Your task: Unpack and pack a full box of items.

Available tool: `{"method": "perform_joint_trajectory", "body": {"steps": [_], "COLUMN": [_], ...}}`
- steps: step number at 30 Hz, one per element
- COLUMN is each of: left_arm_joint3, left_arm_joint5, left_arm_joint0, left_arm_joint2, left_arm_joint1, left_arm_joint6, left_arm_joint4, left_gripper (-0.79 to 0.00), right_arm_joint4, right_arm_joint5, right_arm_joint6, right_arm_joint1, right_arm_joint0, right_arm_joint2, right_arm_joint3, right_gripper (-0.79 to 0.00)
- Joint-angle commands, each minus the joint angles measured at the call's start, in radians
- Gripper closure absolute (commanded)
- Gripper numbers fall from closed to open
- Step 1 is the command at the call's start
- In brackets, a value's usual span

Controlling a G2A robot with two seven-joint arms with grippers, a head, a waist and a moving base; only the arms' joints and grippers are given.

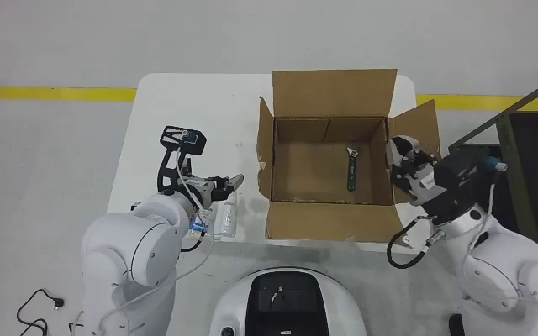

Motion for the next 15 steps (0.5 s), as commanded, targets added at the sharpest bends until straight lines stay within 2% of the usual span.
{"method": "perform_joint_trajectory", "body": {"steps": [1, 5, 15], "left_arm_joint3": [0.000, 0.000, 0.000], "left_arm_joint5": [0.000, 0.000, 0.000], "left_arm_joint0": [0.000, 0.000, 0.000], "left_arm_joint2": [0.000, 0.000, 0.000], "left_arm_joint1": [0.000, 0.000, 0.000], "left_arm_joint6": [0.000, 0.000, 0.000], "left_arm_joint4": [0.000, 0.000, 0.000], "left_gripper": [-0.785, -0.785, -0.785], "right_arm_joint4": [-0.039, -0.057, -0.057], "right_arm_joint5": [-0.038, -0.106, -0.106], "right_arm_joint6": [0.128, 0.216, 0.216], "right_arm_joint1": [0.007, 0.015, 0.015], "right_arm_joint0": [0.060, 0.145, 0.145], "right_arm_joint2": [-0.035, -0.070, -0.070], "right_arm_joint3": [0.032, 0.098, 0.098], "right_gripper": [0.000, 0.000, 0.000]}}
